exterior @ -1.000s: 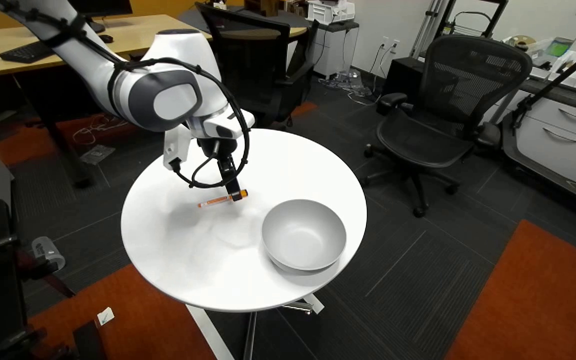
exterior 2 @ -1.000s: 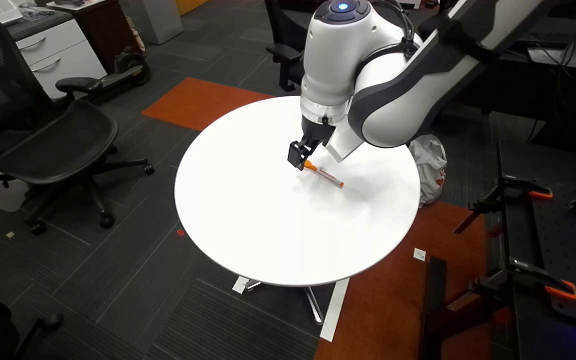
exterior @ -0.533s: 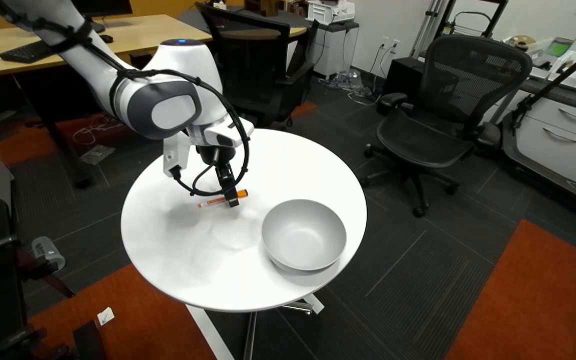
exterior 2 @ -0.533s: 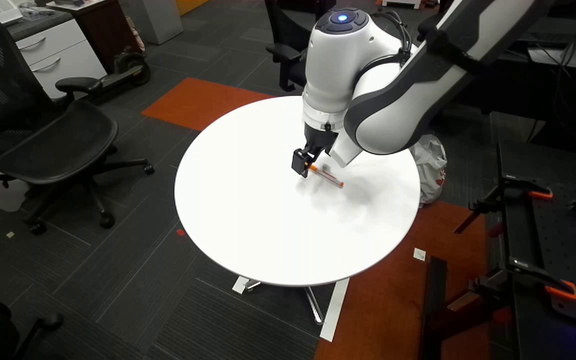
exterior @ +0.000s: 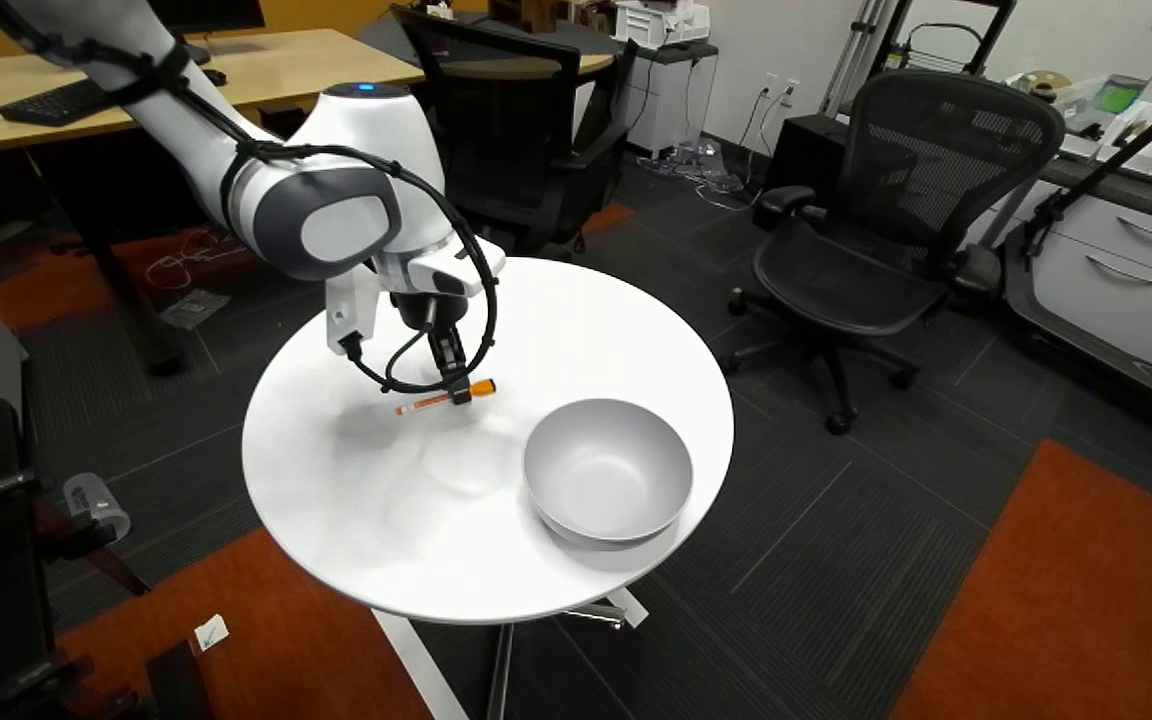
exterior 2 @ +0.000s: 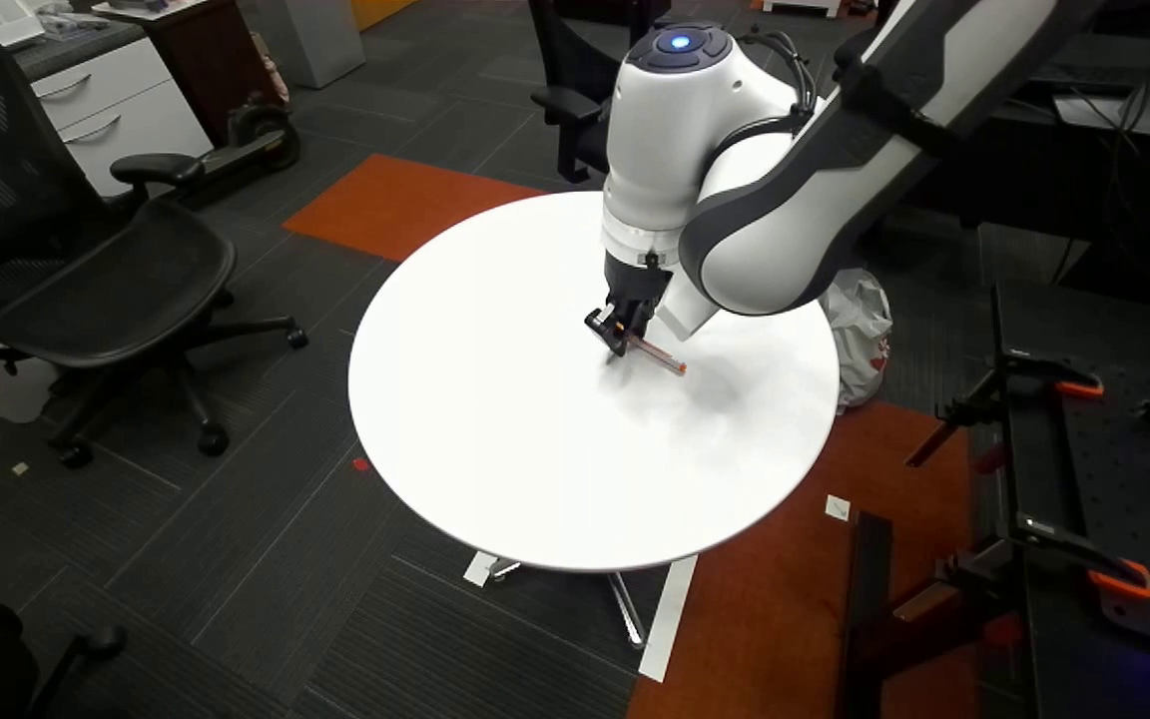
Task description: Put the pen in the bowl, take it out and put it on the table then place it back in the bowl
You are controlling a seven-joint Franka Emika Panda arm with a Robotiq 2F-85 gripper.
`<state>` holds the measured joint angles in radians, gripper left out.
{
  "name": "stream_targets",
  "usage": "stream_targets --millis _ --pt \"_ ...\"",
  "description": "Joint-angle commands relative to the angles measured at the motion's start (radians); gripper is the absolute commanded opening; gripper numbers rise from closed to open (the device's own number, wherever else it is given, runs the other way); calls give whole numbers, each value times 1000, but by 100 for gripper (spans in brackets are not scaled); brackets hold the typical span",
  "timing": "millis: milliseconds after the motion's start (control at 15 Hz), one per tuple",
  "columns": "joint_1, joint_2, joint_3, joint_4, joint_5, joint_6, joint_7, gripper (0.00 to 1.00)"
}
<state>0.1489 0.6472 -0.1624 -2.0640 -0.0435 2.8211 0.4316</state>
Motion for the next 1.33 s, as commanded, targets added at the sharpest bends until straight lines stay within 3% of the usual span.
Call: stream_targets --millis 0,133,600,800,1000,1267 --pt "-15 4 11 7 34 11 -36 7" --pt "-1 -2 -2 3 30 11 -24 0" --pt "130 -80 -181 -54 -19 74 68 3" --pt "152 -117 -240 -55 -24 73 86 3" --pt "146 -158 -277 -60 -28 68 87 3" --pt "84 -182 -287 -31 -14 22 63 3"
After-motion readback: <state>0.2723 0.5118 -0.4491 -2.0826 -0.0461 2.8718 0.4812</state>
